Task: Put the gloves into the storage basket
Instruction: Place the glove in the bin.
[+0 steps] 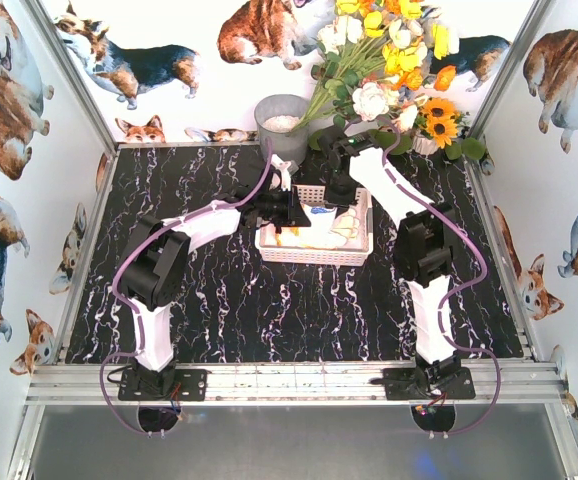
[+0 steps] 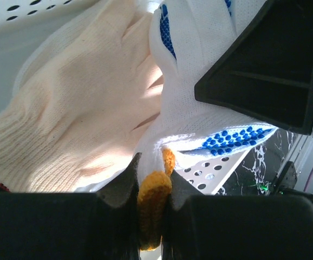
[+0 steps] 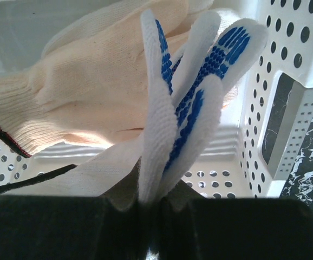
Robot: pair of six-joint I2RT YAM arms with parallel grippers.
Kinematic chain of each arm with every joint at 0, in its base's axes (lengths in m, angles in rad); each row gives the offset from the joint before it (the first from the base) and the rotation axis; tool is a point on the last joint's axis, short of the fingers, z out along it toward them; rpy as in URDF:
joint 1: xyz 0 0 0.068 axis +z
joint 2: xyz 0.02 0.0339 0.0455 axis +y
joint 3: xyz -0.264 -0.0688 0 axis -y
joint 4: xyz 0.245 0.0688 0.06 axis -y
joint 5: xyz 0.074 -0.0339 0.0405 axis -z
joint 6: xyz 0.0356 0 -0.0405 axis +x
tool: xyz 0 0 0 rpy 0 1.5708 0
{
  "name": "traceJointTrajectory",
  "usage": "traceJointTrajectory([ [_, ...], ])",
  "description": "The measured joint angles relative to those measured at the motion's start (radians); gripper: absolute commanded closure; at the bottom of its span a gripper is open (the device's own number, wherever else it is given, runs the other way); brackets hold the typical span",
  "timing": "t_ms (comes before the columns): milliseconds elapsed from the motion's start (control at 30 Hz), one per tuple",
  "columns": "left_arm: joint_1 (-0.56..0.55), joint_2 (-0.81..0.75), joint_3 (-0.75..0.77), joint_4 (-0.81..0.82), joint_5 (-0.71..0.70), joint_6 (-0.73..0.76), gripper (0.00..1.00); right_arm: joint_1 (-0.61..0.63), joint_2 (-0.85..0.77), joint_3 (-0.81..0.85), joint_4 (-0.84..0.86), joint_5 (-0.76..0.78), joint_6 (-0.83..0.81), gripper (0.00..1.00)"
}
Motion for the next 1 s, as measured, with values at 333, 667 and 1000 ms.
traceJointTrajectory([
  [333,0.0,0.0,0.012,-0.045,-0.083,0.028,1.0,0.001,0.028,0.002,0.036,-0.01,0.01,0.93],
  [667,0.022,0.002,0.014,-0.082,-0.155,0.039,1.0,0.002,0.035,0.002,0.05,-0.011,0.004,0.71],
  [1000,0.041,0.036,0.031,-0.108,-0.186,0.057,0.98,0.0,0.035,-0.007,0.058,-0.01,-0.021,0.63],
])
